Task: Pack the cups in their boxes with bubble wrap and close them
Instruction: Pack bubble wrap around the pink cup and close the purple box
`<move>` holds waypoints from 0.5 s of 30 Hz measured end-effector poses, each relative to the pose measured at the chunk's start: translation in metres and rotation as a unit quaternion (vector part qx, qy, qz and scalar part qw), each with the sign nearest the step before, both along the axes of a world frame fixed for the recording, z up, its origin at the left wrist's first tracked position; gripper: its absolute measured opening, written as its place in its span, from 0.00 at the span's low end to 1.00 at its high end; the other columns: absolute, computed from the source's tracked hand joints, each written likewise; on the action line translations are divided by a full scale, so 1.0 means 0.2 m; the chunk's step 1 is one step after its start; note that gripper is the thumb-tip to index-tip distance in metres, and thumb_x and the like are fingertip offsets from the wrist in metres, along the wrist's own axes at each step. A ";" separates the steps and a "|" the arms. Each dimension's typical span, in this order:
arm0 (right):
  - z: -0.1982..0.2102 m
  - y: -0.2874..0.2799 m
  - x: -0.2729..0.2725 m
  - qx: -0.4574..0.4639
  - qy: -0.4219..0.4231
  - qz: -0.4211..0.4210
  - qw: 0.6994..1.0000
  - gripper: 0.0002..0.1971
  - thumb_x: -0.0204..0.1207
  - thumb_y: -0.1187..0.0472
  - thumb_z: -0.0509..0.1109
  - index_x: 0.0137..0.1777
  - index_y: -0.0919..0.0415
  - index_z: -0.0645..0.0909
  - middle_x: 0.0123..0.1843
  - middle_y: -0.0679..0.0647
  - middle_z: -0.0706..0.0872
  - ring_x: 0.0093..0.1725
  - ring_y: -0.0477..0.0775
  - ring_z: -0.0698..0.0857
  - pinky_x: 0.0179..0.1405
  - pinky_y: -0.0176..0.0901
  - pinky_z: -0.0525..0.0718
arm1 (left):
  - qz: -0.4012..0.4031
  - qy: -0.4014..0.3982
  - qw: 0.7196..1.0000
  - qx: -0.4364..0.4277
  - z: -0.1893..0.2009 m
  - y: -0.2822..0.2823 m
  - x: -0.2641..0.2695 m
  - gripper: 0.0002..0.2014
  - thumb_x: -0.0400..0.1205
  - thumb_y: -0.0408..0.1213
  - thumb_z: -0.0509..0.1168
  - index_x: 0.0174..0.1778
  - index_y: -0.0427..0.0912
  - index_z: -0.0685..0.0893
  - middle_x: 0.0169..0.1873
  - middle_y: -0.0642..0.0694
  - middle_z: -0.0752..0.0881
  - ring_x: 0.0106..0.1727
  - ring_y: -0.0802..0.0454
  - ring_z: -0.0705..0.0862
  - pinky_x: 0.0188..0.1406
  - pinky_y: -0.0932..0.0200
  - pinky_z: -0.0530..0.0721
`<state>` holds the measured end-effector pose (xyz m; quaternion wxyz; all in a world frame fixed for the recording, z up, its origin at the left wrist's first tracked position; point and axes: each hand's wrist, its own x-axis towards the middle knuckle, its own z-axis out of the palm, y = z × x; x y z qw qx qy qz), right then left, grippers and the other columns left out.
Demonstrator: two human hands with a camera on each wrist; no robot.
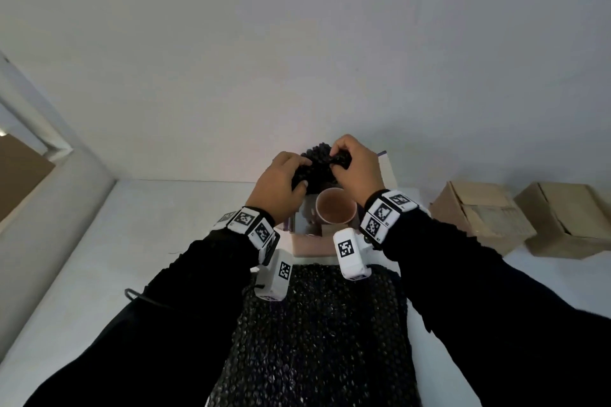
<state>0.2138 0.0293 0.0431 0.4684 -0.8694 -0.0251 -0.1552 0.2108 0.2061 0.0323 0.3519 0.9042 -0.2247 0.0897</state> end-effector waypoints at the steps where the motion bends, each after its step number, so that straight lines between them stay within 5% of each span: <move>1: -0.02 0.01 0.03 -0.049 -0.006 0.018 0.999 0.16 0.63 0.78 0.67 0.44 0.57 0.80 0.46 0.52 0.84 0.44 0.54 0.83 0.46 0.43 0.80 | 0.016 -0.001 0.999 0.042 -0.02 0.00 0.02 0.20 0.77 0.33 0.67 0.67 0.42 0.80 0.63 0.44 0.79 0.62 0.46 0.80 0.64 0.55 0.75; 5: -0.11 0.04 0.10 -0.192 0.003 0.070 0.979 0.17 0.64 0.80 0.65 0.46 0.58 0.80 0.52 0.55 0.74 0.44 0.58 0.79 0.46 0.48 0.80 | 0.076 -0.019 0.963 0.256 -0.10 0.01 0.05 0.22 0.79 0.46 0.63 0.71 0.51 0.78 0.70 0.50 0.77 0.72 0.45 0.70 0.69 0.44 0.63; 9: -0.17 0.04 0.13 -0.223 0.048 0.123 0.966 0.12 0.68 0.73 0.68 0.47 0.57 0.80 0.53 0.55 0.74 0.45 0.57 0.79 0.48 0.54 0.82 | 0.107 -0.102 0.948 0.282 -0.15 0.01 0.06 0.15 0.73 0.45 0.70 0.56 0.50 0.86 0.58 0.46 0.82 0.59 0.40 0.74 0.53 0.44 0.69; 12: -0.18 0.04 0.14 -0.284 0.098 0.160 0.940 0.16 0.67 0.63 0.70 0.55 0.57 0.79 0.58 0.56 0.78 0.57 0.60 0.77 0.56 0.53 0.79 | 0.118 -0.109 0.938 0.307 -0.16 -0.01 0.06 0.15 0.75 0.47 0.69 0.57 0.53 0.83 0.52 0.51 0.86 0.60 0.42 0.76 0.57 0.44 0.61; 15: -0.20 0.02 0.13 -0.341 0.120 0.138 0.922 0.20 0.67 0.67 0.67 0.60 0.55 0.75 0.62 0.54 0.82 0.64 0.62 0.71 0.58 0.55 0.74 | 0.106 -0.106 0.928 0.340 -0.16 -0.04 0.06 0.09 0.77 0.47 0.63 0.49 0.52 0.85 0.45 0.53 0.88 0.62 0.44 0.76 0.60 0.42 0.57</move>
